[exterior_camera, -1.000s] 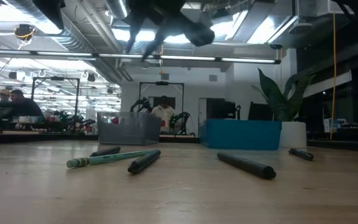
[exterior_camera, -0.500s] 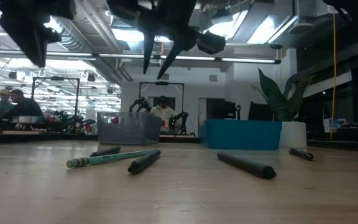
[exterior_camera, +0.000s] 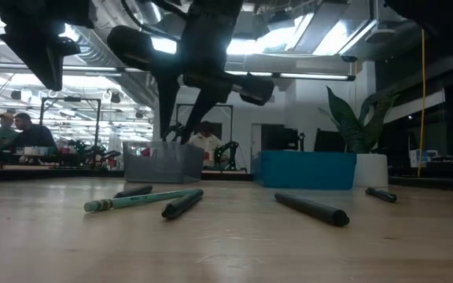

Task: Sort pens & pencils
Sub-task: Put the light blue pencil into the blue bin

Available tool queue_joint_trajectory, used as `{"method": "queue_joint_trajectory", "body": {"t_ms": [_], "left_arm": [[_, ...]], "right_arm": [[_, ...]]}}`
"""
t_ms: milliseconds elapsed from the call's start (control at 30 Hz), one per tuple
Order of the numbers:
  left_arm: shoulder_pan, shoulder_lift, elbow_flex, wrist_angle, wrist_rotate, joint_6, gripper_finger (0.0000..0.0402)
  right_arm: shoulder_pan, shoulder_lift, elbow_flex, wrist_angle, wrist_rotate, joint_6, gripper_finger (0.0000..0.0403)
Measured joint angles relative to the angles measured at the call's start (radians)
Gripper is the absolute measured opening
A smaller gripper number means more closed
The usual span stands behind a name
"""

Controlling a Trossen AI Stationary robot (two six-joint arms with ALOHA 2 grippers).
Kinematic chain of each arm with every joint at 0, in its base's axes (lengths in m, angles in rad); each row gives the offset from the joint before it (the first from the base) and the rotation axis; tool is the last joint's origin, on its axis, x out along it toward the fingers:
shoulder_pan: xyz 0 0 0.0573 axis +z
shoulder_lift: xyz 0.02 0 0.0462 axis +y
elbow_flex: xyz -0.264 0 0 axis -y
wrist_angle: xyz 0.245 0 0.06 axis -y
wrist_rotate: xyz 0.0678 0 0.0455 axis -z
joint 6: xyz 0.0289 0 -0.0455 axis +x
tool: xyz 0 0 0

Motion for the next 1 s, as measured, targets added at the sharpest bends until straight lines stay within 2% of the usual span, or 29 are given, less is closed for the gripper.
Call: {"method": "queue_joint_trajectory", "body": {"t_ms": [567, 733, 1000], "left_arm": [[0.000, 0.000, 0.000, 0.025, -0.018, 0.052, 0.0073], [0.000, 0.000, 0.000, 0.025, -0.018, 0.052, 0.0073], [0.000, 0.000, 0.000, 0.032, -0.018, 0.078, 0.0073]], "right_arm": [[-0.038, 0.031, 0.000, -0.005, -0.001, 0.063, 0.0106], [-0.051, 0.057, 0.000, -0.006, -0.055, 0.059, 0.0106], [-0.056, 0.066, 0.000, -0.023, -0.054, 0.056, 0.0106]]}}
